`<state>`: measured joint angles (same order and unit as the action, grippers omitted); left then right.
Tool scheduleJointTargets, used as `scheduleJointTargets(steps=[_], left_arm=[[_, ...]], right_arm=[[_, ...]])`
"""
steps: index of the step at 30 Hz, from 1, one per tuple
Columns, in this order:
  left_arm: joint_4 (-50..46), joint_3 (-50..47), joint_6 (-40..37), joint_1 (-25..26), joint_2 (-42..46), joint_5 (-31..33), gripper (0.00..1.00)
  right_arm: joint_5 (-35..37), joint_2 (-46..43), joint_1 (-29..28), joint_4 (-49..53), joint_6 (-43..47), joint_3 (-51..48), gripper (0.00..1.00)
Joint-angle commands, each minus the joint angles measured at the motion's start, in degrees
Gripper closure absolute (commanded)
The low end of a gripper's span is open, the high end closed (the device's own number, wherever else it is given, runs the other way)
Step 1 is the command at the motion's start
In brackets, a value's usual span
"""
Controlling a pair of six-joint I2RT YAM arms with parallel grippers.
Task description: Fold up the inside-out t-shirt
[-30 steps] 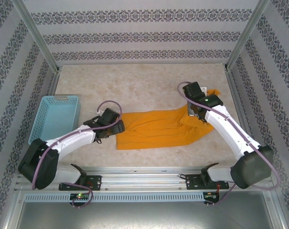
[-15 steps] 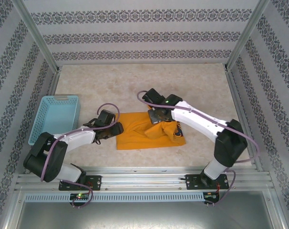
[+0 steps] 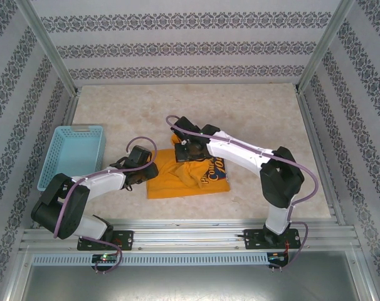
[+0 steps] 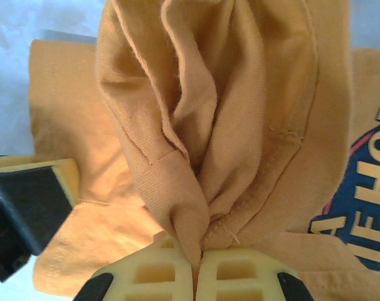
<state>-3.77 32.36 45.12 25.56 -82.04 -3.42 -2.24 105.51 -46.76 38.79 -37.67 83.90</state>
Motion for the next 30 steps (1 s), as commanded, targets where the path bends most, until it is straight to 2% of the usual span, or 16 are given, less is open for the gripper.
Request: scheduleJointTargets(steps=[1,10,14,15,18,21,26,30], left_arm=[[9.0,-1.3,0.7,2.9,-3.9,-8.0,0.63],[8.1,-1.8,1.0,2.9,-2.7,-6.8,0.65],[8.2,-2.5,1.5,2.9,-1.4,-5.8,0.65],[8.2,-2.9,1.9,3.0,-0.7,-5.2,0.62],[5.2,-4.3,2.9,2.9,3.4,-1.1,0.52],[-1.4,-5.7,3.6,2.5,10.9,5.9,0.45],[-13.7,-5.4,1.5,1.4,25.3,14.8,0.41],[-20.6,0.7,-3.0,2.9,29.6,15.4,0.40]], right_arm=[[-4.4,1.9,-0.9,-3.4,-3.3,2.9,1.00],[-7.6,5.4,-2.5,-7.7,-6.7,3.4,1.00],[-12.0,8.1,-2.8,-10.0,-7.5,4.4,1.00],[-12.3,8.5,-2.9,-10.0,-7.6,4.8,0.95],[-11.5,7.5,-3.2,-8.2,-5.9,5.7,0.70],[-7.1,2.8,-3.2,-5.6,-2.6,5.2,0.54],[2.6,-8.0,-2.2,-2.0,2.7,0.4,0.43],[4.5,-12.7,2.9,-2.7,4.9,-6.7,0.43]])
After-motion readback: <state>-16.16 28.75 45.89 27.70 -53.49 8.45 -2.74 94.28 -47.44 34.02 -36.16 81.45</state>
